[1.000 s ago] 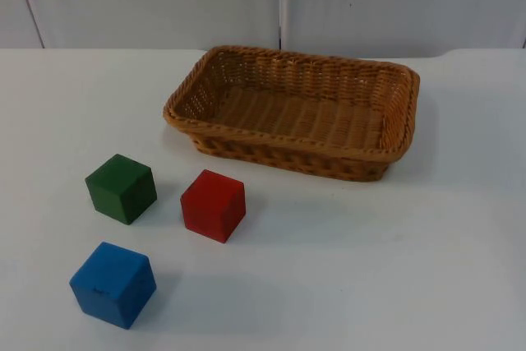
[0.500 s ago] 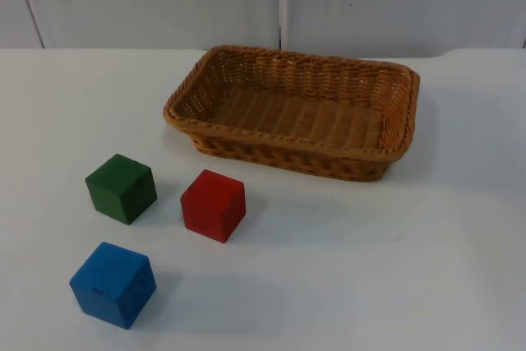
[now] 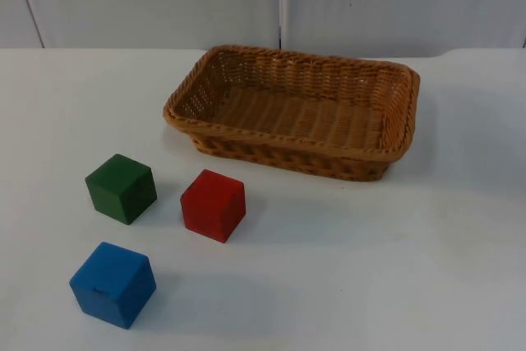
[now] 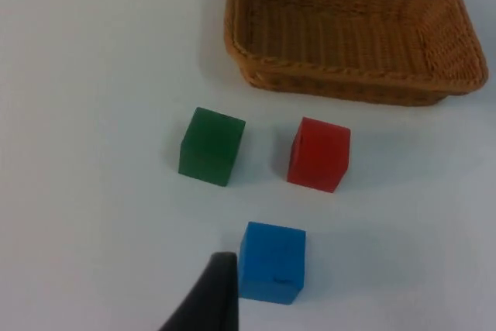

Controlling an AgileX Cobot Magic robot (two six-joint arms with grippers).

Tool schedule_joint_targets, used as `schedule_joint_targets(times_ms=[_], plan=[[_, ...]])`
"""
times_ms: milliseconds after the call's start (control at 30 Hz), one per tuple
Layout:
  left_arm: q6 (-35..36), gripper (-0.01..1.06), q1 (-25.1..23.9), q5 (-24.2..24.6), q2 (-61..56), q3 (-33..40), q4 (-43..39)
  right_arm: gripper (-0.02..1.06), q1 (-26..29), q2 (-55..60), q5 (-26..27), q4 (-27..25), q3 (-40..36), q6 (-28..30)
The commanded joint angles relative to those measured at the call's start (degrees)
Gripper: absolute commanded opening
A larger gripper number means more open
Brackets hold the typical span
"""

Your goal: Pick up one cube with each hand and place exactly two cubes into the same basket, leaving the remaining cube outside.

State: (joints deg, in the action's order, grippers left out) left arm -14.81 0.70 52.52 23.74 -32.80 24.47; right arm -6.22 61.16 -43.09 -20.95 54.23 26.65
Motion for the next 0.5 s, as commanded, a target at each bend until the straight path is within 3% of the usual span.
schedule_joint_targets(times_ms=[0, 267, 467], plan=[[-1.45, 1.05, -0.11, -0.82, 1.65, -1.89, 1.26, 1.05, 0.14, 1.94, 0.47, -2.09, 2.29, 2.76], [-2.88, 1.05, -0.11, 1.79, 6.02, -6.87, 0.33, 1.05, -0.29, 6.58, 0.33, -4.66, 6.4, 2.88], [-4.67, 1.05, -0.11, 3.3, 10.1, -8.19, 0.33, 1.05, -6.33, 10.02, 0.94, -4.54, 9.1, 5.11]])
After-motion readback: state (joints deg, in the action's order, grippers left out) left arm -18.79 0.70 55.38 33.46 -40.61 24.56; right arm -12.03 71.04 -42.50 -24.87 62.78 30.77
